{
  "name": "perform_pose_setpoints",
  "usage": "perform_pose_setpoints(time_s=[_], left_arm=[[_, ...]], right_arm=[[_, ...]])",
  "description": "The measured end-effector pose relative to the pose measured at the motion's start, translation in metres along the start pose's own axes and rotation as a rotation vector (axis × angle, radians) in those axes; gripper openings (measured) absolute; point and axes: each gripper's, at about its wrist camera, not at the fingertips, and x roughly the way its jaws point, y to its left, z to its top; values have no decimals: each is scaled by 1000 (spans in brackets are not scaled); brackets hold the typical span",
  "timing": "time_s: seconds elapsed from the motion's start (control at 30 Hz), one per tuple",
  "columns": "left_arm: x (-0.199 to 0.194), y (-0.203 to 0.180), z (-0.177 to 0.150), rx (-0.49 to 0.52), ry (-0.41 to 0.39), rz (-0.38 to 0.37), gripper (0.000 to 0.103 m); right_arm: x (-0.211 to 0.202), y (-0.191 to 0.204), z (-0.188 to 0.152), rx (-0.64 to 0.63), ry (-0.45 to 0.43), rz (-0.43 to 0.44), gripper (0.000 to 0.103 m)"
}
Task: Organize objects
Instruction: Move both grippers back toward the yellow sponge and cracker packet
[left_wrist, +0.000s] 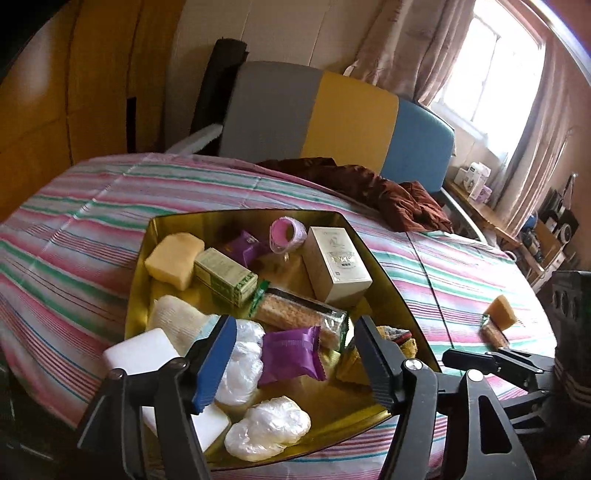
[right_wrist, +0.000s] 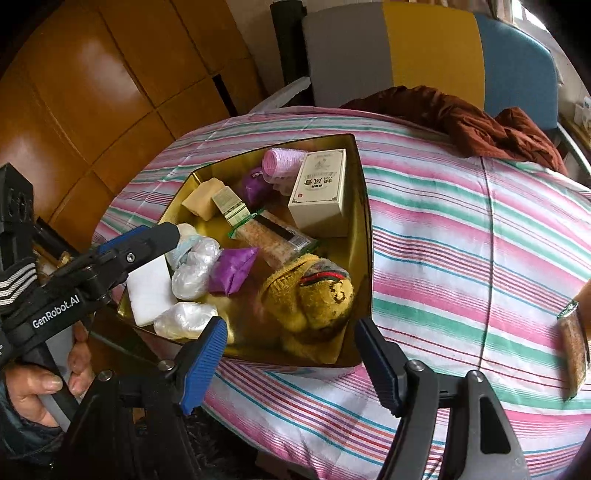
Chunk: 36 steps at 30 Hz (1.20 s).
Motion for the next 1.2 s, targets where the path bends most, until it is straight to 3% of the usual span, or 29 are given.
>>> perform_pose_setpoints(time_s=[0.27, 0.6, 1.2], left_arm=[[-8, -14, -2, 79, -32, 50, 70], [-10, -32, -6, 153, -34, 58, 74], [-11, -70, -8, 274, -32, 24, 74]], right_arm=[[-4, 1, -1, 1, -15, -21, 73], [-17, -7, 2, 15, -52, -62, 77], [-47, -88, -2, 211, -90, -184, 77]])
